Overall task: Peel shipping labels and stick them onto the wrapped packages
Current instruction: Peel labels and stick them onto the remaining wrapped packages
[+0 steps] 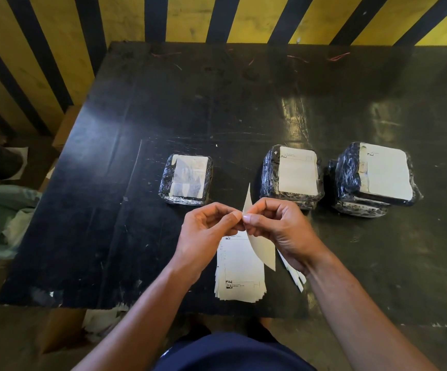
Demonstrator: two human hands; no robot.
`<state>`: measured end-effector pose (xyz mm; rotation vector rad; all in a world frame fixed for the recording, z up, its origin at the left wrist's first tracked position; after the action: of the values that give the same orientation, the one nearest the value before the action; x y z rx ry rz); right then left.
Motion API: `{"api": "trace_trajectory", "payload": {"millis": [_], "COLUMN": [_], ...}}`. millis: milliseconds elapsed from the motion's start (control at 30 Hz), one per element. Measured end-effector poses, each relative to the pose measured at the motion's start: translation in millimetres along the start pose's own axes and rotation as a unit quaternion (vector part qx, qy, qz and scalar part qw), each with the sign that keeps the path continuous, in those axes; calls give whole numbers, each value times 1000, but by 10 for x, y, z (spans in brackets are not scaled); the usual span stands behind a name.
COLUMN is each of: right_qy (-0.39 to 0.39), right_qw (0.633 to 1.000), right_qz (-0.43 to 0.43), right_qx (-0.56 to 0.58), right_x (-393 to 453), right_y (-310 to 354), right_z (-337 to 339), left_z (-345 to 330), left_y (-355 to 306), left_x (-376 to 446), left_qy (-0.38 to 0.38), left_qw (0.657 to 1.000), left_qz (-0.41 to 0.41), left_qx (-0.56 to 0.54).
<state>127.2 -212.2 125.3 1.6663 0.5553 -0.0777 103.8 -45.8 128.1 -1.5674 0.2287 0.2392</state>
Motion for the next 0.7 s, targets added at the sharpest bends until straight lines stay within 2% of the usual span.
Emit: {"api": "trace_trajectory", "payload": {"millis": [300,533,700], "right_qy": [-13,-18,-76], "right_qw": [1000,1000,995], "right_qz": [-9,-19,-60], "right_qx": [-7,-16,37], "right_x": [-25,-31,13], "right_y": [-42,-66,-166], "right_z": [4,-33,36], "left_z": [12,21,77], "left_y": [66,69,168], "left_x": [-16,-19,20], "left_qy": [2,-18,-47], "left_qw": [1000,999,997], "left_qz": [13,2,51], "left_qx": [-7,36,-16]}}
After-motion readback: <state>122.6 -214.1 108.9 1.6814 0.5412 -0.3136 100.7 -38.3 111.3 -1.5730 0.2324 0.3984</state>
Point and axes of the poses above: each hand's wrist, its own x-axis towards the middle knuckle, its own z-axis out of the back of the hand, y = z × x, the point moved 6 cm from there along x, towards the middle knuckle, and after that the axes turned 2 degrees about -z, right-handed, at the moved point
